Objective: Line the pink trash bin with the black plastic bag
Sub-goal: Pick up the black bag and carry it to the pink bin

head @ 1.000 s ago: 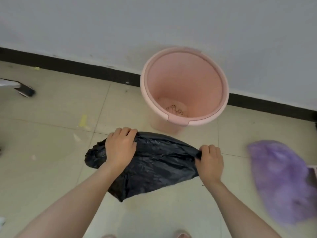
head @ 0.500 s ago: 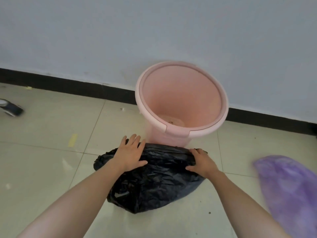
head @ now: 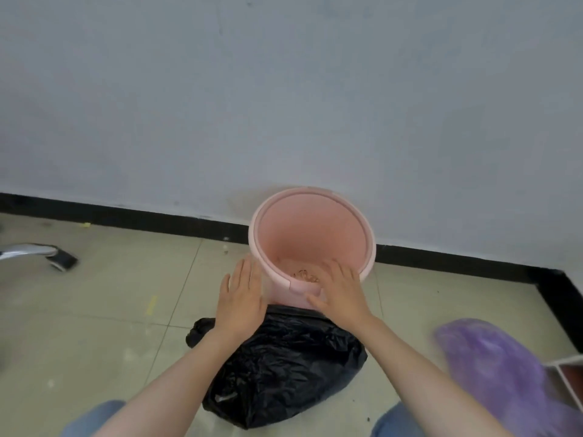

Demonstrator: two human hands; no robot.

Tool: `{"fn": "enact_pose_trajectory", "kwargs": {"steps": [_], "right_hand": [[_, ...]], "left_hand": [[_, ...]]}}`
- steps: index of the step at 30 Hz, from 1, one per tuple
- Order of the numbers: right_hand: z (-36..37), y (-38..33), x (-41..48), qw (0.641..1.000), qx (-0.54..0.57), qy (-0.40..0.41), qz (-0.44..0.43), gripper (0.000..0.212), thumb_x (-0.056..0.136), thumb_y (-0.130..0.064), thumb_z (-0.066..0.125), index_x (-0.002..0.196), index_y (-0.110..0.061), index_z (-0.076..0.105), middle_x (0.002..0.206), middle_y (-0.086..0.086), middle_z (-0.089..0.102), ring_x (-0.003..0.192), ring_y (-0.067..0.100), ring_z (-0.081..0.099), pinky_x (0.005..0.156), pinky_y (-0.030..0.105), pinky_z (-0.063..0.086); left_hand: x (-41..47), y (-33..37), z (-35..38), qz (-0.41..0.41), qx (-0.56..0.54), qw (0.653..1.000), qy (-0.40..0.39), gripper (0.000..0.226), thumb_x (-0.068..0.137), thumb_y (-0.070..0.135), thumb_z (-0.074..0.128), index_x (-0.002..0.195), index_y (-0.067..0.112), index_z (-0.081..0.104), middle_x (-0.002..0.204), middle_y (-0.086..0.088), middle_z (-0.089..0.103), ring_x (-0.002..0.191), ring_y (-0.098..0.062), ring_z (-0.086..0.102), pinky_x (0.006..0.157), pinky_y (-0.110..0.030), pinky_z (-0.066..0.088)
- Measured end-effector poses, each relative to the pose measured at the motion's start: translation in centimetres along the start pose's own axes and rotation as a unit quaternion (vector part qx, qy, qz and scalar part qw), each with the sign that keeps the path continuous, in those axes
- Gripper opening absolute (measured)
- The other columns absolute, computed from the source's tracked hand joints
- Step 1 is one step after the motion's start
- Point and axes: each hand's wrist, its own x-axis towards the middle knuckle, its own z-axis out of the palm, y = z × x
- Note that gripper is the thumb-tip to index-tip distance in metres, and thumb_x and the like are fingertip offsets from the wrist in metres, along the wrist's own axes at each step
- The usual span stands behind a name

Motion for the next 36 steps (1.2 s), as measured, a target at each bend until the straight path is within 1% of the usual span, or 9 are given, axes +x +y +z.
{"fn": "enact_pose_trajectory", "kwargs": {"steps": [3,9,12,14,16,19,21,29,36], "right_hand": [[1.1,-2.0,0.3,0.995,0.027,-0.090,0.031,0.041,0.087,-0.023,0.051,0.128,-0.021,0.045,0.137,0.011,0.041,0.132,0.033,0.028,0.112,0.050,0.017],[1.1,-2.0,-0.3,0.994,0.073,-0.078,0.022,0.038,0.091,-0.013,0.049,0.128,-0.019,0.049,0.137,0.007,0.046,0.129,0.026,0.034,0.112,0.057,0.013],[0.7,-2.5,-1.5,0.991,0.065,-0.116,0.013,0.040,0.092,-0.015,0.047,0.132,-0.021,0.043,0.140,-0.001,0.045,0.131,0.020,0.033,0.114,0.055,0.005],[0.4,-3.0,-2.3,0.991,0.074,-0.112,0.009,0.041,0.093,-0.014,0.046,0.133,-0.022,0.042,0.141,-0.001,0.045,0.131,0.019,0.034,0.114,0.053,0.000],[0.0,-3.2,-2.5,0.991,0.084,-0.107,0.017,0.042,0.093,-0.013,0.046,0.133,-0.022,0.042,0.140,0.000,0.047,0.130,0.020,0.037,0.114,0.053,-0.004],[-0.8,-3.2,-2.2,0.988,0.106,-0.110,0.029,0.041,0.092,-0.012,0.049,0.131,-0.022,0.045,0.135,0.001,0.052,0.128,0.020,0.041,0.113,0.055,-0.007],[-1.2,-3.2,-2.1,0.986,0.108,-0.121,0.029,0.040,0.091,-0.012,0.050,0.130,-0.022,0.047,0.133,0.001,0.055,0.127,0.020,0.042,0.113,0.056,-0.008],[-6.5,-3.2,0.1,0.974,0.210,-0.087,0.019,0.022,0.084,-0.013,0.060,0.106,-0.015,0.063,0.099,0.009,0.067,0.094,0.025,0.057,0.093,0.042,0.038],[-10.1,-4.5,1.6,0.969,0.237,-0.063,0.034,0.032,0.084,-0.008,0.060,0.116,-0.008,0.060,0.116,0.011,0.064,0.109,0.024,0.055,0.097,0.037,0.039]], "left_hand": [[0.2,0.8,-0.7,0.022,0.021,0.995,-0.095,0.070,0.093,0.010,0.033,0.145,0.005,-0.013,0.157,-0.009,-0.014,0.146,-0.022,-0.009,0.118,-0.042,0.006],[-0.6,1.4,-1.4,0.016,0.059,0.991,-0.117,0.065,0.094,0.014,0.030,0.145,0.004,-0.010,0.157,-0.011,-0.012,0.145,-0.025,-0.009,0.118,-0.044,0.003],[-2.1,1.0,-0.6,0.021,0.032,0.996,-0.078,0.073,0.087,0.010,0.048,0.145,-0.003,0.005,0.156,-0.019,0.005,0.145,-0.030,0.008,0.118,-0.040,0.014],[-3.1,0.9,0.3,0.018,0.023,0.996,-0.089,0.090,0.055,0.012,0.079,0.132,-0.010,0.039,0.141,-0.027,0.042,0.129,-0.035,0.046,0.101,-0.037,0.042],[-3.6,1.1,0.5,0.016,0.022,0.996,-0.082,0.098,0.041,0.011,0.084,0.127,-0.011,0.044,0.136,-0.025,0.048,0.122,-0.033,0.053,0.094,-0.035,0.047],[-3.7,1.8,0.4,0.014,-0.035,0.996,-0.077,0.087,0.082,0.006,0.052,0.132,-0.002,-0.019,0.143,-0.014,-0.023,0.138,-0.026,-0.015,0.115,-0.034,0.003],[-3.5,2.0,0.4,0.008,-0.023,0.996,-0.082,0.080,0.088,0.005,0.039,0.122,0.002,-0.033,0.133,-0.009,-0.038,0.129,-0.019,-0.032,0.116,-0.034,-0.008],[-3.4,1.8,0.1,0.000,0.002,0.996,-0.089,0.084,0.086,0.007,0.040,0.137,-0.002,-0.026,0.149,-0.013,-0.031,0.143,-0.029,-0.019,0.118,-0.037,-0.004],[-3.1,1.4,-1.3,0.024,0.022,0.994,-0.101,0.078,0.088,0.008,0.040,0.143,-0.001,-0.015,0.155,-0.018,-0.018,0.144,-0.029,-0.015,0.119,-0.036,-0.002]]}}
